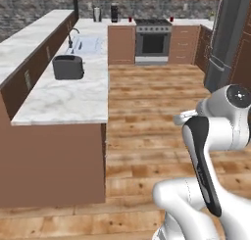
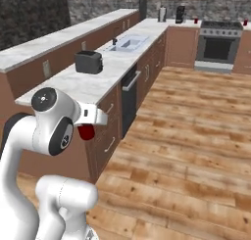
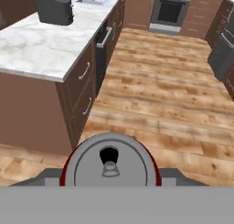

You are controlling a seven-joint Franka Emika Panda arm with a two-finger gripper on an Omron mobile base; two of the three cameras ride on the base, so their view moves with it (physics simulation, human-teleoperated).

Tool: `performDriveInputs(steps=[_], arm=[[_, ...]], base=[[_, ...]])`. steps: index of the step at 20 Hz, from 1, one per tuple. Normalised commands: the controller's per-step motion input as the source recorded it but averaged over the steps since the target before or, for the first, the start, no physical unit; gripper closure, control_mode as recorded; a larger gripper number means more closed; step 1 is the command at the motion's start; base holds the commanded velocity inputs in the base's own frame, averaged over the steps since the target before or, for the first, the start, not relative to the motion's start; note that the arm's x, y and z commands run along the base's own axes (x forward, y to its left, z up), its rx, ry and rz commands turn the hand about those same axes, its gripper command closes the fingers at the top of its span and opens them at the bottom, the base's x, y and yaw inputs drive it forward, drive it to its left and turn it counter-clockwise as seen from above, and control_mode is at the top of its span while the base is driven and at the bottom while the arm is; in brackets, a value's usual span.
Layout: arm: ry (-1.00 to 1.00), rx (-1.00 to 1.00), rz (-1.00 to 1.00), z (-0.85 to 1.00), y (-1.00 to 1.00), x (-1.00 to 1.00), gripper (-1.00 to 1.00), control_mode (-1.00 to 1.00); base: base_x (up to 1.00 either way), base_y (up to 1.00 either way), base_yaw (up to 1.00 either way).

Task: Four empty soda cans are scattered around the kitchen. Gather all the cans and cluster them next to the stove for recycling.

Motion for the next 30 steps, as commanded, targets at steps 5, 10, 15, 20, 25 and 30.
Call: performDriveInputs(steps=[5, 10, 15, 20, 25, 30], arm=[[0.0, 0.0, 0.0, 0.0, 0.0, 0.0, 1.0, 1.0], [0.0, 0.0, 0.0, 0.0, 0.0, 0.0, 1.0, 1.0], [0.0, 0.0, 0.0, 0.0, 0.0, 0.0, 1.0, 1.0], [0.0, 0.0, 0.0, 0.0, 0.0, 0.0, 1.0, 1.0], [0.0, 0.0, 0.0, 0.0, 0.0, 0.0, 1.0, 1.0], [0.0, 0.0, 0.0, 0.0, 0.0, 0.0, 1.0, 1.0]], base=[[0.09, -0.37, -0.3], [0.35, -0.46, -0.2], [0.66, -0.38, -0.16], [0.95, -0.24, -0.09], [1.0, -0.12, -0.05], [1.0, -0.13, -0.04]])
